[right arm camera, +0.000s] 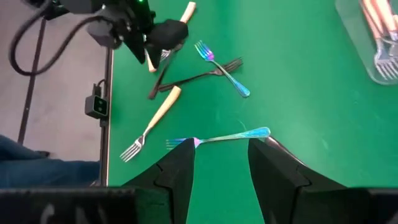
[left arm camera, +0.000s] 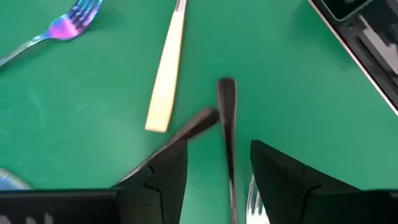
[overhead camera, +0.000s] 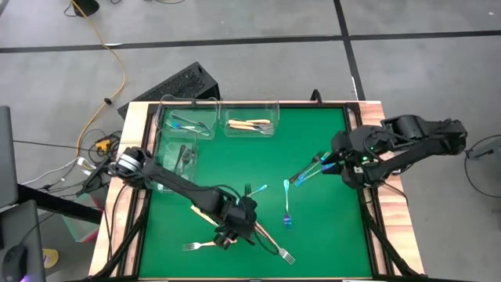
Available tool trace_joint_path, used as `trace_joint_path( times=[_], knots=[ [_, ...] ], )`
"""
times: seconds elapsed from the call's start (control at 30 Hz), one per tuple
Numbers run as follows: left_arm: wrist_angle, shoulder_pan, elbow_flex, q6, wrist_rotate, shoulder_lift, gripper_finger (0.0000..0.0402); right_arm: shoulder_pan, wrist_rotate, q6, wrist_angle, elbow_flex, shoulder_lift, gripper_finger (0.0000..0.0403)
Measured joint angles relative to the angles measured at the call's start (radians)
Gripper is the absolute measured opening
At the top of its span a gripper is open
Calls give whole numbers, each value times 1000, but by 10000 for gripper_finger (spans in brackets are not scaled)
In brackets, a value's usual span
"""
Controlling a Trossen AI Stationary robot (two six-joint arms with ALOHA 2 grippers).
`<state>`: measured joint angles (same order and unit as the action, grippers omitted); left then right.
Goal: Sort silverware by color (type)
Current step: Put the black fork into the middle left transparent bin
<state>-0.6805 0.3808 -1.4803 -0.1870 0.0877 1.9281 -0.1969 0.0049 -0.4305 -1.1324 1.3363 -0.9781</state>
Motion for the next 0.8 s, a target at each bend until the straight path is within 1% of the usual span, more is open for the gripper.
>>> trace_joint_path(
  times=[0.13,0.2,0.27,0.4,0.47,0.7,0.8],
  knots=[
    [51,21,0,49,-90,55,160,-39,-2,-2,23,-6,-16,168],
    [98,28,0,66,-110,81,160,-63,-2,-14,29,-6,-25,168],
    [126,36,-1,67,-103,111,160,-86,-2,-24,29,-6,-26,168],
    [108,55,-1,66,-92,156,160,-128,3,-57,39,-6,-24,168],
    [106,60,-1,65,-91,166,160,-152,26,-70,37,-6,-25,168],
    [33,64,1,88,-93,169,160,-220,95,-97,35,-6,-23,168],
    [60,63,37,89,-75,163,160,-243,119,-98,38,-6,-23,168]
  ],
)
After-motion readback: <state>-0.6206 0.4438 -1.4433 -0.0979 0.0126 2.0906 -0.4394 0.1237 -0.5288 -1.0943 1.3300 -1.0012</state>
